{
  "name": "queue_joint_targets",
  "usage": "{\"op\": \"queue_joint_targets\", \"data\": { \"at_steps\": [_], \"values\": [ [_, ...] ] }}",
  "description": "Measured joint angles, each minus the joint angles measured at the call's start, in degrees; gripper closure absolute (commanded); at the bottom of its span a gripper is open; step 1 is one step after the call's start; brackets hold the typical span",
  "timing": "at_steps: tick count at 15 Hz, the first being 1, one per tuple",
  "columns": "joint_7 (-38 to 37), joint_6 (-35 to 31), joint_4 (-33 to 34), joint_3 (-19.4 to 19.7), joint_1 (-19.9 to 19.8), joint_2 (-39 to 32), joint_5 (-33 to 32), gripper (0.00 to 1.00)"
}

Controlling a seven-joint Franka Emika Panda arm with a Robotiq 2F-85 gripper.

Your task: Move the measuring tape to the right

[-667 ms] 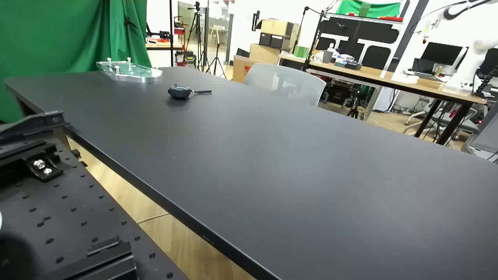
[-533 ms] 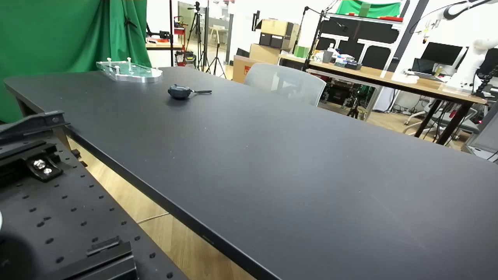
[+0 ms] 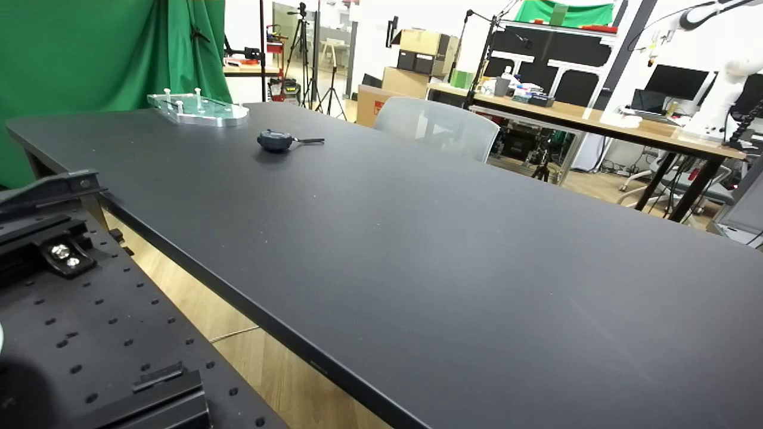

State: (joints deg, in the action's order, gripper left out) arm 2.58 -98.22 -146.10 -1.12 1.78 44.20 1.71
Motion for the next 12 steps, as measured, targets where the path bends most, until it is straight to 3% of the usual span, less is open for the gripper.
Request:
{"op": "queue_joint_targets", "data": {
  "at_steps": [7,12],
  "values": [
    [0.7,-1.3,-0.1,-0.5,0.2,-0.4,0.0,0.0],
    [1.9,-13.8,-1.2,-6.1,4.9,-6.6,0.0,0.0]
  ]
}}
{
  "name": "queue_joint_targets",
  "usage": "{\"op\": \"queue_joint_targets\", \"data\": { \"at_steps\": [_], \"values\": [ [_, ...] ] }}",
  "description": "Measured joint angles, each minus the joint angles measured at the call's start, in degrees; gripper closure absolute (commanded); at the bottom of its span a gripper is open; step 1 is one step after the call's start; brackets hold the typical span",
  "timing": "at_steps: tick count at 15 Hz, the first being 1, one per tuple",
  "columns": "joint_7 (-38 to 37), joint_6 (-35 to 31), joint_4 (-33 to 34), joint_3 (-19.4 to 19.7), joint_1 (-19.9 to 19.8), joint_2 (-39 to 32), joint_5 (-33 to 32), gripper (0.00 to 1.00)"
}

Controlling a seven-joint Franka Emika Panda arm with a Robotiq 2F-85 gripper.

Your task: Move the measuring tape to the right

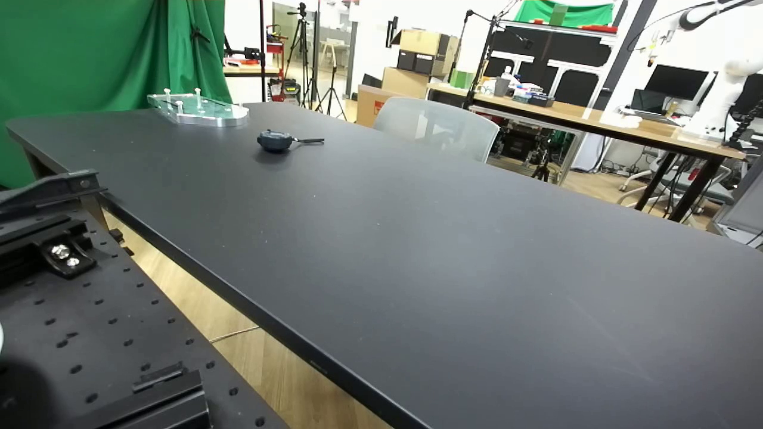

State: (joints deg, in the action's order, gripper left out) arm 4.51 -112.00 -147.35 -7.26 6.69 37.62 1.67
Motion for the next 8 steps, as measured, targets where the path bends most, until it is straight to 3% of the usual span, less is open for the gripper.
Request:
{"op": "queue_joint_targets", "data": {
  "at_steps": [4,8],
  "values": [
    [0.5,-12.5,-0.2,-5.6,5.7,-9.2,-0.1,0.0],
    [2.4,-20.8,2.0,-8.0,9.5,-20.4,-0.3,0.0]
  ]
}}
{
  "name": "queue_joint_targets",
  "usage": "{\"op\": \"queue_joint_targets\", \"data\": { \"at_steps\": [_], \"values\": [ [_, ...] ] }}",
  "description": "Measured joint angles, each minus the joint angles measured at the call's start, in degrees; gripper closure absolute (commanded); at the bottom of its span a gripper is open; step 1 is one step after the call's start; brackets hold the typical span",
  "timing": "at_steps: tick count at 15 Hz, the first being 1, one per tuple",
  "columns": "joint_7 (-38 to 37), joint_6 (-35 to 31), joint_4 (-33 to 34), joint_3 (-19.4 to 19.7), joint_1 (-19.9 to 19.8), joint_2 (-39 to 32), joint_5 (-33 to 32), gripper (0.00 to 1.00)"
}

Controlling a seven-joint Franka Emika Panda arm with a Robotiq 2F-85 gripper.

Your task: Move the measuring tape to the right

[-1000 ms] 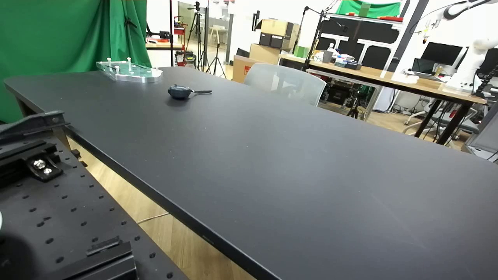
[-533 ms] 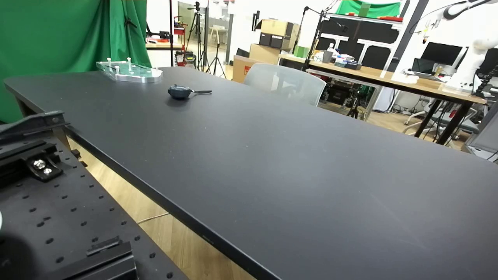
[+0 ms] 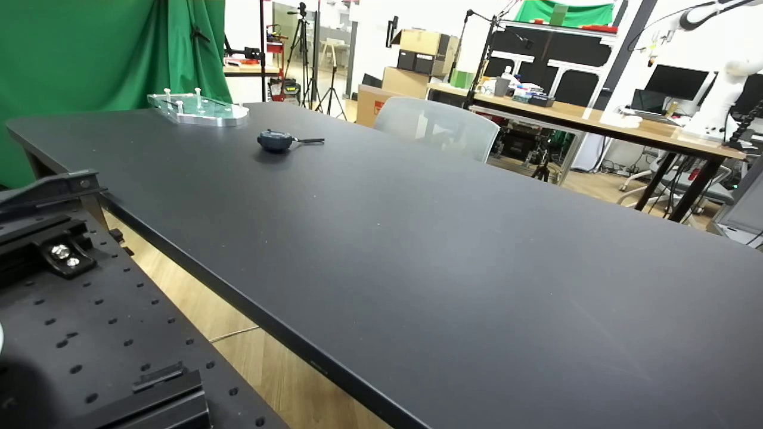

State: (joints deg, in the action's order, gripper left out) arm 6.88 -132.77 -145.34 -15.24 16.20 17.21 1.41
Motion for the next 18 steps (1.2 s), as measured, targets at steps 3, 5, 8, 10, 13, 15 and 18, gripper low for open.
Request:
{"op": "queue_joint_targets", "data": {
  "at_steps": [3,5,8,10,13,15,18],
  "values": [
    [0.6,-1.3,2.9,0.0,0.1,-6.1,-0.2,0.0],
    [0.8,-1.3,3.7,0.0,0.0,-7.0,-0.2,0.0],
    [0.9,-1.7,3.7,0.0,0.0,-7.4,-0.1,0.0],
    [0.6,-3.9,4.1,0.0,0.0,-9.3,0.1,0.0],
    [-1.3,-8.8,6.7,-0.2,0.0,-15.4,-0.1,0.0],
    [-3.0,-11.2,9.1,-0.5,0.2,-20.1,-0.4,0.0],
    [-6.1,-13.2,13.7,-0.8,1.0,-27.4,-1.5,0.0]
  ]
}}
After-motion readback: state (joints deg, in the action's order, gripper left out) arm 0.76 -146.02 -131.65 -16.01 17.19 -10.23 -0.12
